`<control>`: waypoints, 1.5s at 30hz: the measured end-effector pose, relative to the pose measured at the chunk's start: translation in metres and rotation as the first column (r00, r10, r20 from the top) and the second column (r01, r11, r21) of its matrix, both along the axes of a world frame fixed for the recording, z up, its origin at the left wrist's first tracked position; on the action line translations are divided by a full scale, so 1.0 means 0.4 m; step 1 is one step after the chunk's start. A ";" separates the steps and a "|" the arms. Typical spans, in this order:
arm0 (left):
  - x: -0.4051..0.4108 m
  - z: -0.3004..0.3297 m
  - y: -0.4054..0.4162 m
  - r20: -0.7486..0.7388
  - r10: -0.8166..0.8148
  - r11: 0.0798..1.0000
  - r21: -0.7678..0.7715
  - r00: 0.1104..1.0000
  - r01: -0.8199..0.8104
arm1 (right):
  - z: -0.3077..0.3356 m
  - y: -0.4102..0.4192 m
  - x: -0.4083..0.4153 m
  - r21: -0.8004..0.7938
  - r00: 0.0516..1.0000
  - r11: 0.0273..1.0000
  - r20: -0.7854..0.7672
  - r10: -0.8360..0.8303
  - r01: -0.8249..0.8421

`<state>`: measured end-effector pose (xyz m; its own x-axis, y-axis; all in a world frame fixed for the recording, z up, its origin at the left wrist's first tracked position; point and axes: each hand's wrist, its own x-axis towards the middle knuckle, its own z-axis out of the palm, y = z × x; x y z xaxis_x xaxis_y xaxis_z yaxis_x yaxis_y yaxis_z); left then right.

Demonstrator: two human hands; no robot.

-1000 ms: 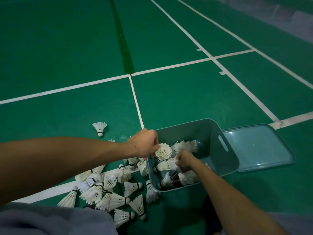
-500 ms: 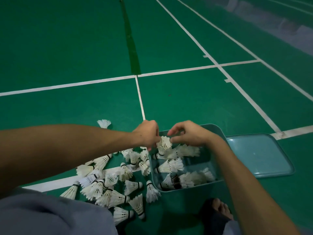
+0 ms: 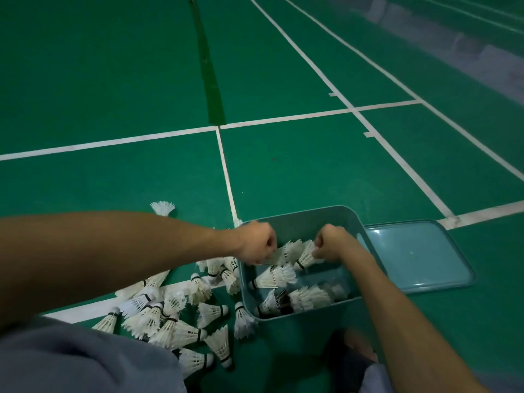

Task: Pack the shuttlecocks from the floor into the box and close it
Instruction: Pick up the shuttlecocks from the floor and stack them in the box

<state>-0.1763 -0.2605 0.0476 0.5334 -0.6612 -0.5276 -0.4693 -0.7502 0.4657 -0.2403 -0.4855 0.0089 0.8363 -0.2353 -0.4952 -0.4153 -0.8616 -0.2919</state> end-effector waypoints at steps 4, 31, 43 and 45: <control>-0.030 -0.050 -0.048 0.048 -0.223 0.953 0.222 0.974 0.208 | -0.100 0.000 -0.028 0.020 0.995 0.994 0.000 -0.104 0.104; -0.025 -0.077 -0.063 0.030 -0.215 0.974 0.074 0.976 0.212 | -0.246 0.007 -0.044 0.239 0.974 0.951 -0.159 -0.159 0.194; 0.028 0.012 0.162 0.287 -0.050 0.980 -0.172 0.957 0.103 | -0.006 0.143 0.022 0.000 0.959 0.972 0.162 0.232 -0.235; 0.042 0.006 0.233 0.295 -0.025 0.988 -0.140 0.955 0.069 | 0.043 0.233 0.039 0.047 0.924 0.953 0.267 0.275 -0.298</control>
